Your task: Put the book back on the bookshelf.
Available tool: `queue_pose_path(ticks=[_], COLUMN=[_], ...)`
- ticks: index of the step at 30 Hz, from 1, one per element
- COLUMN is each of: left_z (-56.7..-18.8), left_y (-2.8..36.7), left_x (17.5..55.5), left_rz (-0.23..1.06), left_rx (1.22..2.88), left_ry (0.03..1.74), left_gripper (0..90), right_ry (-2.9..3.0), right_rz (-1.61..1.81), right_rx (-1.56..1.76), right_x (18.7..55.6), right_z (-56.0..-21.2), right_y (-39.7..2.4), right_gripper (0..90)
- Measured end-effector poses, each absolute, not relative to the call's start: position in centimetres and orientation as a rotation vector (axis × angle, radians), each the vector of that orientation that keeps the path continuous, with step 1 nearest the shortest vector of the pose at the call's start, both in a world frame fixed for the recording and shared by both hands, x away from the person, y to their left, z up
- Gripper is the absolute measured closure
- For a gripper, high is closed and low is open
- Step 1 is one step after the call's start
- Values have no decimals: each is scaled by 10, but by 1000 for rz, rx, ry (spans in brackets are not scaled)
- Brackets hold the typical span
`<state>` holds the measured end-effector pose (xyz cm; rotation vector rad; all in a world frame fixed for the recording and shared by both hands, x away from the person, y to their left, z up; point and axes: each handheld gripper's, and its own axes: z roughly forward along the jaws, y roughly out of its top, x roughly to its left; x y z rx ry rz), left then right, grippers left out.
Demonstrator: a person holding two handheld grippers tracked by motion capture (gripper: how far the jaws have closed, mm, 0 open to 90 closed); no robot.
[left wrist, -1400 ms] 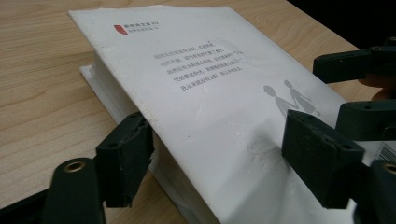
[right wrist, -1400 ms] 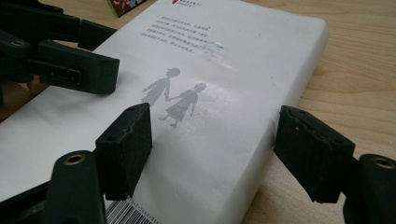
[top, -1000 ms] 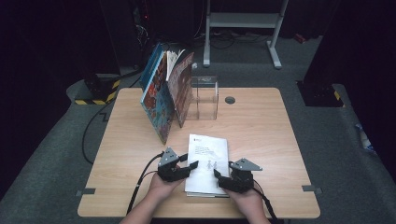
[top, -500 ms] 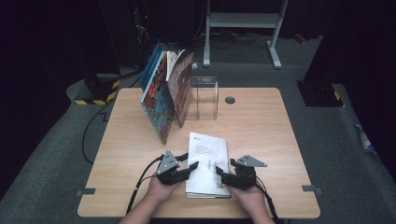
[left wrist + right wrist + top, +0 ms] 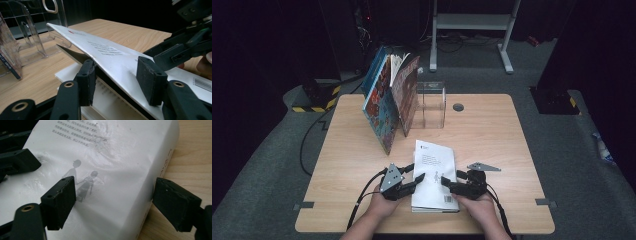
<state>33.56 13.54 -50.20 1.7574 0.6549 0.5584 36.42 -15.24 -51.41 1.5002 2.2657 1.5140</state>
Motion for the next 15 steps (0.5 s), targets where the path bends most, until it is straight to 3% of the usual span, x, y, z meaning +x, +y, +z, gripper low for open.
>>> queue_pose_path(ticks=[15], left_z=[-500], left_y=[133], left_x=[324], left_rz=[636], left_rx=[1725], left_ry=[584], left_gripper=[523], right_ry=[2296], right_rz=[1633], right_rx=[1604], right_x=[375], right_z=[-519], right_y=[-156], right_gripper=[73])
